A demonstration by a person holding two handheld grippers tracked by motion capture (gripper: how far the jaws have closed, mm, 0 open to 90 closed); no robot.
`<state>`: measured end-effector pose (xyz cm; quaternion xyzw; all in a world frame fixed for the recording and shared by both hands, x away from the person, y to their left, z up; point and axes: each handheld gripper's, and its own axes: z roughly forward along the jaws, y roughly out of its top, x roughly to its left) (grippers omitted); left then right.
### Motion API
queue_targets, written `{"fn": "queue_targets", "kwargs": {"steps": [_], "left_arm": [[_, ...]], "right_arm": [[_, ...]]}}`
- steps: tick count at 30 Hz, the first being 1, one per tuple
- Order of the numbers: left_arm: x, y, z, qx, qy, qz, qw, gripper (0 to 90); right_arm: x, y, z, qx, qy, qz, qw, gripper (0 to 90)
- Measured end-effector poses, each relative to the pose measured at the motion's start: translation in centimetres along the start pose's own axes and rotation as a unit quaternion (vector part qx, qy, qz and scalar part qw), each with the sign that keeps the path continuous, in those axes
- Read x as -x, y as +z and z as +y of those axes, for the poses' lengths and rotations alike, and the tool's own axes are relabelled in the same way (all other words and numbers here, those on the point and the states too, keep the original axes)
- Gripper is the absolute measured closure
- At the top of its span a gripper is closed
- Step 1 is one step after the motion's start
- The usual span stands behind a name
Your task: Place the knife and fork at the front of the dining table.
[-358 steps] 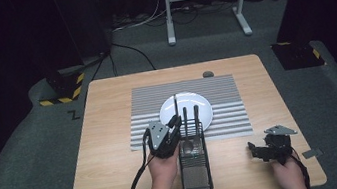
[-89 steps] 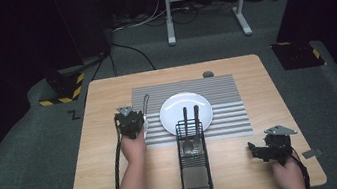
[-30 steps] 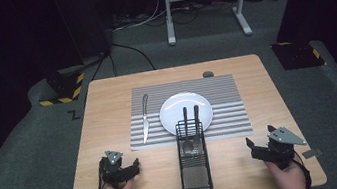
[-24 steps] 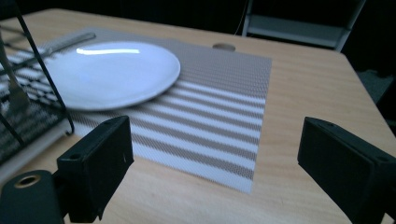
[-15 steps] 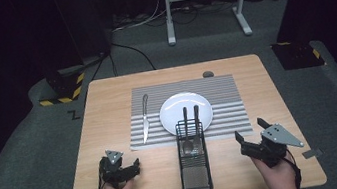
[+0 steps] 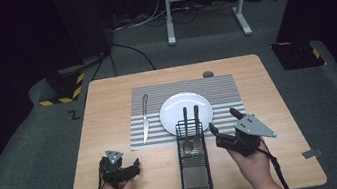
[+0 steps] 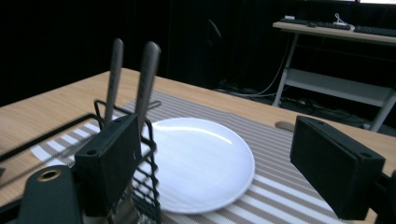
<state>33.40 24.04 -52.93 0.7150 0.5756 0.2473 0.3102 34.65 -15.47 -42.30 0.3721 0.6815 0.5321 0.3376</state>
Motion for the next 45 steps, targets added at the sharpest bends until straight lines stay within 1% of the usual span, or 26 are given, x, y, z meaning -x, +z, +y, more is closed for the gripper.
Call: {"fn": "queue_targets", "kwargs": {"steps": [1, 2, 4, 5, 7, 9, 10, 11, 12, 14, 15, 16, 17, 19, 21, 22, 24, 28, 29, 34, 35, 36, 37, 41, 45], "left_arm": [[0.0, 0.0, 0.0, 0.000, 0.000, 0.000, 1.0000, 11.8], [0.0, 0.0, 0.0, 0.000, 0.000, 0.000, 1.0000, 11.8], [0.0, 0.0, 0.0, 0.000, 0.000, 0.000, 1.0000, 11.8], [0.0, 0.0, 0.0, 0.000, 0.000, 0.000, 1.0000, 11.8], [0.0, 0.0, 0.0, 0.000, 0.000, 0.000, 1.0000, 11.8], [0.0, 0.0, 0.0, 0.000, 0.000, 0.000, 1.0000, 11.8], [0.0, 0.0, 0.0, 0.000, 0.000, 0.000, 1.0000, 11.8], [0.0, 0.0, 0.0, 0.000, 0.000, 0.000, 1.0000, 11.8], [0.0, 0.0, 0.0, 0.000, 0.000, 0.000, 1.0000, 11.8], [0.0, 0.0, 0.0, 0.000, 0.000, 0.000, 1.0000, 11.8], [0.0, 0.0, 0.0, 0.000, 0.000, 0.000, 1.0000, 11.8], [0.0, 0.0, 0.0, 0.000, 0.000, 0.000, 1.0000, 11.8], [0.0, 0.0, 0.0, 0.000, 0.000, 0.000, 1.0000, 11.8], [0.0, 0.0, 0.0, 0.000, 0.000, 0.000, 1.0000, 11.8], [0.0, 0.0, 0.0, 0.000, 0.000, 0.000, 1.0000, 11.9], [0.0, 0.0, 0.0, 0.000, 0.000, 0.000, 1.0000, 11.9], [0.0, 0.0, 0.0, 0.000, 0.000, 0.000, 1.0000, 11.9], [0.0, 0.0, 0.0, 0.000, 0.000, 0.000, 1.0000, 11.9], [0.0, 0.0, 0.0, 0.000, 0.000, 0.000, 1.0000, 11.9], [0.0, 0.0, 0.0, 0.000, 0.000, 0.000, 1.0000, 11.9], [0.0, 0.0, 0.0, 0.000, 0.001, 0.000, 1.0000, 11.9], [0.0, 0.0, 0.0, 0.000, 0.001, 0.000, 1.0000, 11.9], [0.0, 0.0, 0.0, 0.000, 0.000, -0.001, 1.0000, 11.9], [0.0, 0.0, 0.0, 0.001, 0.001, 0.000, 1.0000, 12.0], [0.0, 0.0, 0.0, 0.000, 0.000, -0.001, 1.0000, 11.9]], "right_arm": [[-0.4, 0.6, 0.3, 0.004, 0.001, 0.006, 1.0000, 22.4], [-0.4, 0.6, 0.3, 0.004, 0.001, 0.006, 1.0000, 22.4], [-1.0, 1.5, 0.7, 0.009, 0.004, 0.017, 0.9998, 29.2], [-1.0, 1.5, 0.7, 0.009, 0.004, 0.017, 0.9998, 29.2], [-1.4, 2.1, 0.8, 0.009, 0.007, 0.026, 0.9996, 33.0], [-1.7, 2.5, 0.9, 0.009, 0.009, 0.031, 0.9994, 37.1], [-1.9, 2.9, 0.9, 0.014, 0.011, 0.034, 0.9993, 42.8], [-2.0, 3.0, 0.9, 0.016, 0.015, 0.037, 0.9991, 46.6], [-2.0, 3.0, 0.9, 0.016, 0.015, 0.037, 0.9991, 46.6], [-2.2, 3.2, 0.9, 0.018, 0.021, 0.045, 0.9986, 53.7], [-2.3, 3.4, 0.9, 0.020, 0.019, 0.047, 0.9985, 56.0], [-2.5, 3.7, 0.9, 0.020, 0.026, 0.053, 0.9981, 63.3], [-2.5, 3.7, 0.9, 0.020, 0.026, 0.053, 0.9981, 63.3], [-2.6, 4.0, 0.9, 0.019, 0.030, 0.059, 0.9976, 66.6], [-2.7, 4.5, 0.8, 0.012, 0.038, 0.064, 0.9971, 68.9], [-2.7, 4.5, 0.8, 0.012, 0.038, 0.064, 0.9971, 68.9], [-2.8, 4.8, 0.7, 0.009, 0.035, 0.062, 0.9974, 73.6], [-2.9, 4.7, 0.6, 0.015, 0.040, 0.062, 0.9971, 79.7], [-3.0, 4.7, 0.6, 0.018, 0.039, 0.067, 0.9969, 81.7], [-3.1, 4.6, 0.5, 0.024, 0.046, 0.080, 0.9955, 83.6], [-3.2, 4.5, 0.5, 0.029, 0.045, 0.084, 0.9950, 85.7], [-3.2, 4.5, 0.5, 0.029, 0.045, 0.084, 0.9950, 85.7], [-3.2, 4.2, 0.7, 0.036, 0.042, 0.088, 0.9946, 86.6], [-3.2, 3.8, 0.9, 0.044, 0.037, 0.090, 0.9943, 86.8], [-3.1, 3.4, 1.2, 0.052, 0.041, 0.091, 0.9936, 86.8]]}}
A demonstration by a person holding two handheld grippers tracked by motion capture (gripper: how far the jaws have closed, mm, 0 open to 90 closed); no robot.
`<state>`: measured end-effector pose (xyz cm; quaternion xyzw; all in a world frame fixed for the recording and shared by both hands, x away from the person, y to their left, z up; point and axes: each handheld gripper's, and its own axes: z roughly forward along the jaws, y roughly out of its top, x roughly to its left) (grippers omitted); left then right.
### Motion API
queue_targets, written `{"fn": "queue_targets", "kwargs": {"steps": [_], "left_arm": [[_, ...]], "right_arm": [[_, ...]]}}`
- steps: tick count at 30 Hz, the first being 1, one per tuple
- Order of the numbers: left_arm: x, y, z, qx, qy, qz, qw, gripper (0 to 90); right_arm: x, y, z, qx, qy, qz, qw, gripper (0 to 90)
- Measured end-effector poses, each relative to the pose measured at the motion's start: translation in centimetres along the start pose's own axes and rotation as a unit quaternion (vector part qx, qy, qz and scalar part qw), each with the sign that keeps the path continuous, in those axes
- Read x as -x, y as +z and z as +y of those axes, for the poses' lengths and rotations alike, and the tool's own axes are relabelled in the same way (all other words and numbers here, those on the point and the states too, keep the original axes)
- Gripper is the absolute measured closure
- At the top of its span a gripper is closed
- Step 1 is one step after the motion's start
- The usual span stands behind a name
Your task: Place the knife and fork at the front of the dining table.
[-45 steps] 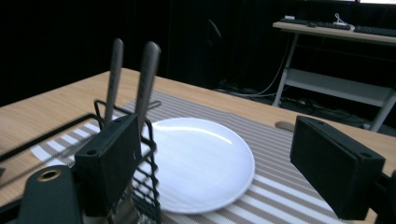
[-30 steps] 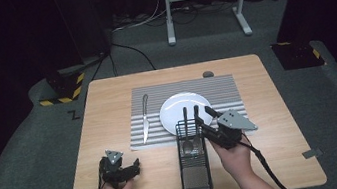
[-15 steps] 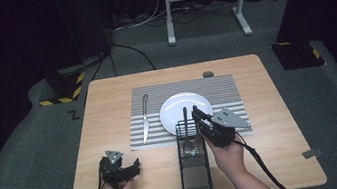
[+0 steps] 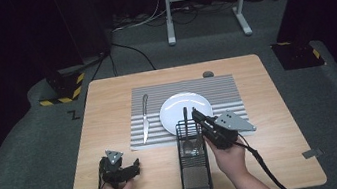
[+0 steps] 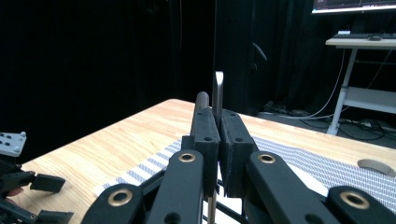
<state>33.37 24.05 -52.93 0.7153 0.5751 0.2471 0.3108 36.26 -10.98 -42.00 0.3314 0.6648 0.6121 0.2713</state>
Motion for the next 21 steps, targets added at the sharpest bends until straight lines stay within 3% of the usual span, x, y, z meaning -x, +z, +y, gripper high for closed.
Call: {"fn": "queue_targets", "kwargs": {"steps": [6, 21], "left_arm": [[0.0, 0.0, 0.0, 0.000, 0.000, 0.000, 1.0000, 11.9], [0.0, 0.0, 0.0, 0.002, -0.001, 0.000, 1.0000, 11.9]], "right_arm": [[-0.2, -0.5, 0.9, 0.014, -0.010, -0.001, 0.9999, 86.9], [-1.0, -2.6, 5.1, 0.085, -0.020, 0.002, 0.9962, 87.0]]}}
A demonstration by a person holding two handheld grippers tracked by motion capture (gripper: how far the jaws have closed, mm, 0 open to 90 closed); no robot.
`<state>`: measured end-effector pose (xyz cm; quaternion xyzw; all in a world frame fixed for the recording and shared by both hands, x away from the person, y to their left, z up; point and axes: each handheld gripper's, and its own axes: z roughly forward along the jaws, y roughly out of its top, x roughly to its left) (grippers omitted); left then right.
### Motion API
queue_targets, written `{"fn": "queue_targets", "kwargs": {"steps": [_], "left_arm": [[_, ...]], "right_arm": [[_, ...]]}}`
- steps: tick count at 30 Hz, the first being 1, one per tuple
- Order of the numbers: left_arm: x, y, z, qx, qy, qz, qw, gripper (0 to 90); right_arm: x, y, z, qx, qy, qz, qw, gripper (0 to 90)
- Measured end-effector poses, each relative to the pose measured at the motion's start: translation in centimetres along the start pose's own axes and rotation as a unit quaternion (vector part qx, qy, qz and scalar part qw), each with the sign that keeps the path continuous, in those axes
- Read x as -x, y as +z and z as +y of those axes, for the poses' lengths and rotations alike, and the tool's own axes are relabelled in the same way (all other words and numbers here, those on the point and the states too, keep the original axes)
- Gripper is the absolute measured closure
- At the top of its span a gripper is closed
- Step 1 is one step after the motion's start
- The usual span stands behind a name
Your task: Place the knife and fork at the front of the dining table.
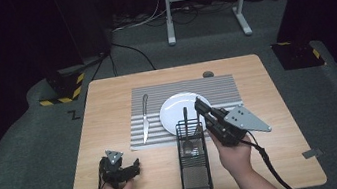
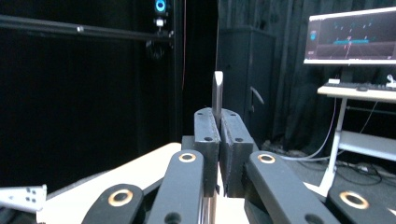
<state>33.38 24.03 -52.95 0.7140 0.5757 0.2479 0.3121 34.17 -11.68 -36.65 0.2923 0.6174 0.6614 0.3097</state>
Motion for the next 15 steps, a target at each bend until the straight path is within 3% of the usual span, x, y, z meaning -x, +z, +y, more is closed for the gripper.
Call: {"fn": "queue_targets", "kwargs": {"steps": [7, 12, 15], "left_arm": [[0.0, 0.0, 0.0, 0.000, 0.000, 0.000, 1.0000, 11.9], [0.0, 0.0, 0.0, -0.001, 0.000, 0.000, 1.0000, 12.0], [0.0, 0.0, 0.0, -0.001, 0.000, 0.000, 1.0000, 12.0]], "right_arm": [[0.8, -1.7, 2.7, 0.041, 0.003, -0.011, 0.9991, 87.0], [1.9, -2.6, 3.4, 0.045, 0.000, -0.024, 0.9987, 86.9], [3.4, -3.2, 3.0, 0.038, -0.004, -0.041, 0.9984, 87.0]]}}
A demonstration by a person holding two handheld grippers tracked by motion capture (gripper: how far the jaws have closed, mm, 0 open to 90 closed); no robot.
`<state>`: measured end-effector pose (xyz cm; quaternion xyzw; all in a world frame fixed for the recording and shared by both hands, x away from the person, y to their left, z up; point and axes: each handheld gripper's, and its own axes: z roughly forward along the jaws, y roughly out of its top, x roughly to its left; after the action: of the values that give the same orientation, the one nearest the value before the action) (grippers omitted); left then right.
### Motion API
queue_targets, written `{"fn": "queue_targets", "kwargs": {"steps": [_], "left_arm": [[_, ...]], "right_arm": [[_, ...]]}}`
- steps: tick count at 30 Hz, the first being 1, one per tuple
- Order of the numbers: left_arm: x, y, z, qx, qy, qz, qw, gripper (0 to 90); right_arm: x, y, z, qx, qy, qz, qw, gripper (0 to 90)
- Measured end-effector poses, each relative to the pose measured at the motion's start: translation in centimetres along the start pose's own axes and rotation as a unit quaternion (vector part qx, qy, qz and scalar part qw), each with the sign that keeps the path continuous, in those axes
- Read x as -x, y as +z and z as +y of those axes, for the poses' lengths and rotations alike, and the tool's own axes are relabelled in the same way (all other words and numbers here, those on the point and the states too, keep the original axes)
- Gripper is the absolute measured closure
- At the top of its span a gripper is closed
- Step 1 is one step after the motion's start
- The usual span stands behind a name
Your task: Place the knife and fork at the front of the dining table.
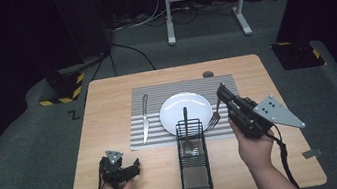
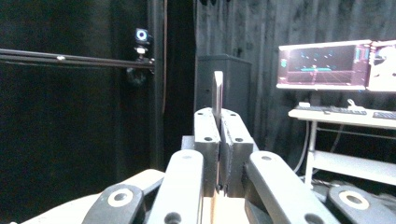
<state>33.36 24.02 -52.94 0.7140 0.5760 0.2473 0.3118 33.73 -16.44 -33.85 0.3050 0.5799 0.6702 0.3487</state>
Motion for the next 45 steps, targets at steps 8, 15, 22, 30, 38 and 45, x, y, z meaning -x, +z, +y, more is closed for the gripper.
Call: {"fn": "queue_targets", "kwargs": {"steps": [8, 15, 22, 30, 38, 45], "left_arm": [[0.0, 0.0, 0.0, 0.000, 0.000, 0.000, 1.0000, 12.0], [0.0, 0.0, 0.0, 0.000, -0.001, 0.000, 1.0000, 12.1], [0.0, 0.0, 0.0, 0.000, 0.000, 0.001, 1.0000, 12.2], [0.0, -0.1, 0.0, 0.001, 0.000, 0.001, 1.0000, 12.5], [0.0, -0.1, 0.0, 0.001, 0.000, 0.001, 1.0000, 12.5], [0.1, -0.1, -0.1, 0.001, 0.000, 0.002, 1.0000, 12.7]], "right_arm": [[3.2, -0.4, -3.4, -0.049, 0.000, -0.035, 0.9982, 87.0], [4.9, -0.2, -6.0, -0.081, 0.008, -0.048, 0.9955, 87.0], [5.6, 1.1, -8.2, -0.103, 0.009, -0.049, 0.9934, 87.1], [6.4, 3.0, -10.0, -0.133, 0.016, -0.047, 0.9898, 87.0], [7.0, 3.8, -10.8, -0.140, 0.024, -0.053, 0.9884, 87.0], [7.6, 4.7, -11.5, -0.144, 0.034, -0.063, 0.9871, 87.0]]}}
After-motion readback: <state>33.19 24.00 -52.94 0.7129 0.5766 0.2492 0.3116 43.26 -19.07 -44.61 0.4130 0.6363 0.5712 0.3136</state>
